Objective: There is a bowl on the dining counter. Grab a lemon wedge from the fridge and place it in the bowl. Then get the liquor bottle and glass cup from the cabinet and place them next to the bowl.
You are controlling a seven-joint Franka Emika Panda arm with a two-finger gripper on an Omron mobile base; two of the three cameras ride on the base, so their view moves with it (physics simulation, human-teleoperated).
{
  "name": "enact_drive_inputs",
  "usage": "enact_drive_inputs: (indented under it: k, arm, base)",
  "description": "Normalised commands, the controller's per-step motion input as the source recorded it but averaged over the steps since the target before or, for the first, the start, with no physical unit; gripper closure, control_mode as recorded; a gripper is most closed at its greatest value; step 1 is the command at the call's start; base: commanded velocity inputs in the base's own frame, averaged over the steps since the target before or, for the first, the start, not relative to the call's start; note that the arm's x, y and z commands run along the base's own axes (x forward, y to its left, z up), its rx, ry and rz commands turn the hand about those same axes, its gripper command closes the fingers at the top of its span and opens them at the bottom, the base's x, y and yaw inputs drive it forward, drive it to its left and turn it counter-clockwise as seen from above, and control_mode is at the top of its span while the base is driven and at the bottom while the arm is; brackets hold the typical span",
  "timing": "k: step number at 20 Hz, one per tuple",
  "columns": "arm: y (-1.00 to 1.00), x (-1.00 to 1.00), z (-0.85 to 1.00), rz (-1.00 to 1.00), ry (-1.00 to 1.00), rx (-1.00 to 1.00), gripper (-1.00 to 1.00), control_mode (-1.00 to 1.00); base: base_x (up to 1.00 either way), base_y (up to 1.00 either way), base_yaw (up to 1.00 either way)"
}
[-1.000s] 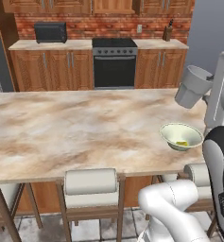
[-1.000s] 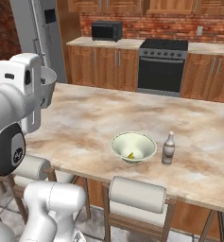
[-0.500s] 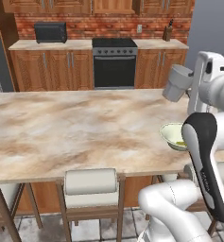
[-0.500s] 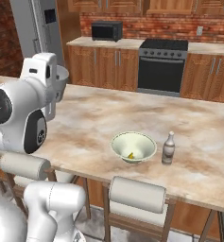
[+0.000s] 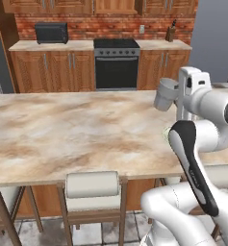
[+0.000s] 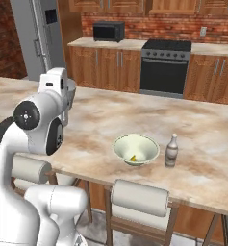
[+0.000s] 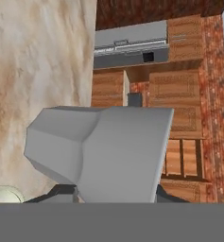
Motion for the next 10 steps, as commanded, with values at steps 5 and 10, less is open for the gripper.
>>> enact_drive_inputs:
  k: [5,10]
  arm:
    - [0.01,0.40,-0.73,0.18,0.07,-0.10,1.00,-1.00]
    - [0.00,0.33,-0.50,0.42,0.14,-0.01,1.00,-1.00]
  base:
    - [0.00,0.00,0.00]
    - [0.00,0.00,0.00]
